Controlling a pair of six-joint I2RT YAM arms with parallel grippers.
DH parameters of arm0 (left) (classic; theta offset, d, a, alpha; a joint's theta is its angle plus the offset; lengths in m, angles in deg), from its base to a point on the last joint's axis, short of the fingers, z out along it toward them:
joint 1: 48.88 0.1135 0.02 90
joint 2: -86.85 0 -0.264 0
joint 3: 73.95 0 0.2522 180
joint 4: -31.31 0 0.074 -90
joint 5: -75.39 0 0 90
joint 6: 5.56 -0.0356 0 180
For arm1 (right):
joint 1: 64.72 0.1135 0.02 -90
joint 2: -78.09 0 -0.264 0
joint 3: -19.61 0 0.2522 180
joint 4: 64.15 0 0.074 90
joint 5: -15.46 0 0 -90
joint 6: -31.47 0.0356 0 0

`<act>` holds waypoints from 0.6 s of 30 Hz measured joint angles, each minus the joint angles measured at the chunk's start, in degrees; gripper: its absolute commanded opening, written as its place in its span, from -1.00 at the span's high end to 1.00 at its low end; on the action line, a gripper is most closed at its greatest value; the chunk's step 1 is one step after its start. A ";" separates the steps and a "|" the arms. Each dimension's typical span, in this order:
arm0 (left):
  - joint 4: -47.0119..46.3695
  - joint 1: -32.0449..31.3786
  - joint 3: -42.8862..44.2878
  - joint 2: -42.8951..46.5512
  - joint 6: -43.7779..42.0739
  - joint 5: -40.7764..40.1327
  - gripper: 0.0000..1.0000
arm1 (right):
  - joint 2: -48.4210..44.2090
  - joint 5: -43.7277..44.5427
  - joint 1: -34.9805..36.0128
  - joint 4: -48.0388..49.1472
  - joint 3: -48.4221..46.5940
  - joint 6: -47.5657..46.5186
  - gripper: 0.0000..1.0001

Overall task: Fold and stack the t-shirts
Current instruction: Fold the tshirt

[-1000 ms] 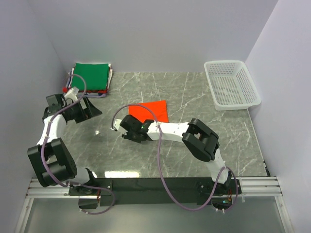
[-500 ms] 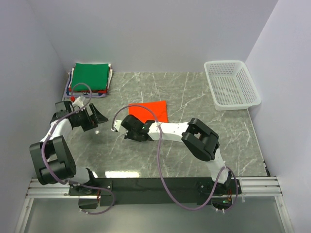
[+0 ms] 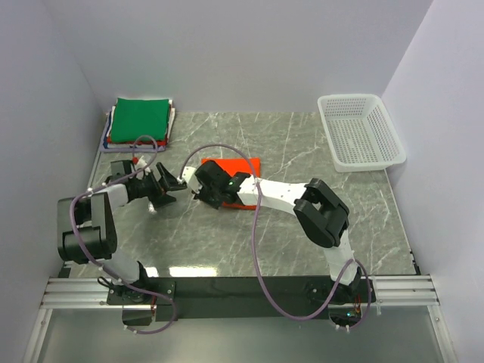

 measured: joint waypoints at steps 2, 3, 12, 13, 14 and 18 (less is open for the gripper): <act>-4.35 -2.60 -0.81 -1.27 4.90 -0.11 -0.99 | -0.02 -0.55 -0.20 0.04 -0.55 0.68 1.00; -6.03 -3.61 -1.09 -1.49 6.54 -0.31 -0.99 | -0.02 -0.85 -0.31 -0.11 -0.81 1.01 1.00; -20.63 -12.48 -1.84 -6.64 21.24 -6.45 -0.99 | -0.02 -2.84 -1.11 -0.63 -4.07 3.37 1.00; -21.46 -12.79 -1.84 -7.72 22.34 -7.76 -0.99 | -0.02 -2.99 -1.18 -0.59 -4.31 3.63 1.00; -22.14 -13.29 -1.84 -8.44 23.43 -8.20 -0.99 | -0.02 -3.08 -1.27 -0.68 -4.68 3.87 1.00; -26.14 -14.71 -0.98 -10.56 27.23 -9.49 -0.83 | -0.02 -3.58 -1.42 -0.83 -5.46 4.70 1.00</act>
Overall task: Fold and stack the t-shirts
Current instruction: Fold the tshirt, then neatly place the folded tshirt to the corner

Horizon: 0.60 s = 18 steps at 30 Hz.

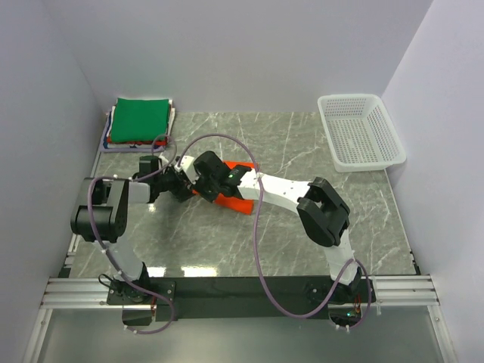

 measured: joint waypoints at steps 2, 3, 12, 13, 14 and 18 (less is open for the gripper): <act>-1.88 -0.79 0.90 -1.60 1.22 -0.76 -0.73 | 0.00 -0.15 0.00 -0.11 -0.20 0.46 1.00; -2.73 -1.16 1.44 -2.49 1.66 -1.14 -0.65 | 0.00 -0.28 0.00 -0.11 -0.28 0.74 1.00; -9.84 -4.44 4.17 -8.17 6.01 -3.74 -0.29 | 0.02 -1.05 -0.02 -0.13 -0.57 1.95 1.00; -10.56 -4.61 4.42 -8.68 6.19 -3.91 -0.26 | 0.02 -1.20 -0.02 -0.15 -0.57 2.10 1.00; -11.17 -4.72 4.72 -9.42 6.49 -3.87 -0.15 | 0.02 -1.33 -0.02 -0.15 -0.57 2.12 1.00; -12.17 -4.83 5.77 -11.74 7.28 -4.20 0.37 | 0.02 -1.60 -0.13 -0.24 -0.57 2.32 1.00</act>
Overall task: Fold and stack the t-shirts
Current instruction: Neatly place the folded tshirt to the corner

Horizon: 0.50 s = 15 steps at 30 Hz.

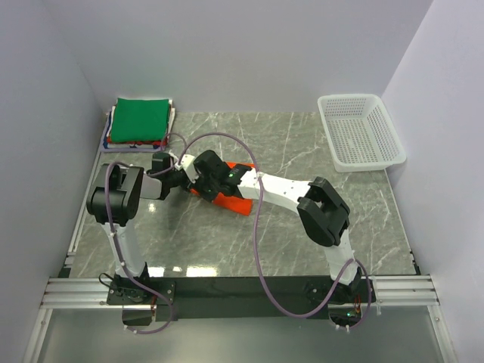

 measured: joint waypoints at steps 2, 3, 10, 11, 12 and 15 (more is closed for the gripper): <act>0.48 0.00 0.55 -0.90 -0.24 -0.39 0.64 | 0.02 0.02 0.00 -0.02 0.00 0.02 1.00; 0.79 -0.02 0.79 -1.20 -0.35 -0.48 0.71 | 0.04 0.07 0.00 -0.02 0.00 0.02 1.00; 10.56 -0.46 7.04 -1.20 -7.50 -3.96 0.95 | 1.44 0.02 -0.83 -2.71 -2.97 0.98 0.04; 12.63 -0.52 8.61 -1.20 -9.53 -5.31 0.97 | 1.25 -0.07 -1.16 -2.89 -2.97 1.22 -0.15; 14.69 -0.57 10.29 -1.18 -11.67 -6.84 0.98 | 0.96 -0.20 -1.40 -2.97 -2.89 1.60 -0.25; 21.68 -0.57 16.28 -1.20 -19.02 -11.80 0.99 | -0.59 -0.87 -2.71 -3.54 -1.66 2.36 -0.29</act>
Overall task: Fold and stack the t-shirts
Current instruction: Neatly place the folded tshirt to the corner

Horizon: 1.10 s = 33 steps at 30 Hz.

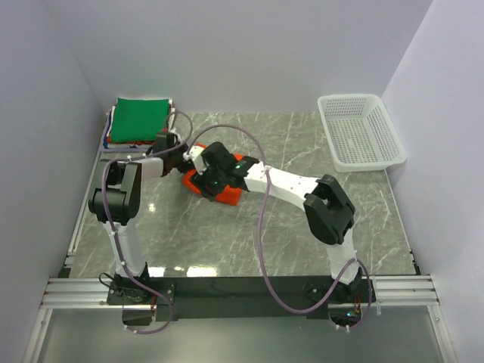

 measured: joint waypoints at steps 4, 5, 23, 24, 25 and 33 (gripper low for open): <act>9.68 0.15 11.15 -0.98 -10.01 -5.53 0.99 | -3.80 -0.90 -3.45 -1.16 2.97 1.14 -0.32; 11.89 0.20 14.53 -1.62 -12.37 -6.93 0.99 | -4.57 -1.01 -4.22 -1.36 3.50 1.31 -0.32; 30.29 6.10 57.48 -19.26 -35.45 -17.77 0.99 | -9.66 -2.01 -9.31 -2.62 11.08 1.92 -0.30; 30.64 6.21 58.62 -19.76 -36.04 -18.08 0.99 | -9.68 -2.03 -9.35 -2.64 11.17 1.92 -0.30; 30.95 6.29 59.80 -20.13 -36.81 -18.38 0.99 | -9.70 -2.03 -9.38 -2.62 11.30 1.92 -0.30; 31.41 7.06 63.80 -20.65 -39.67 -19.45 0.99 | -9.77 -2.12 -9.40 -2.69 11.63 1.95 -0.29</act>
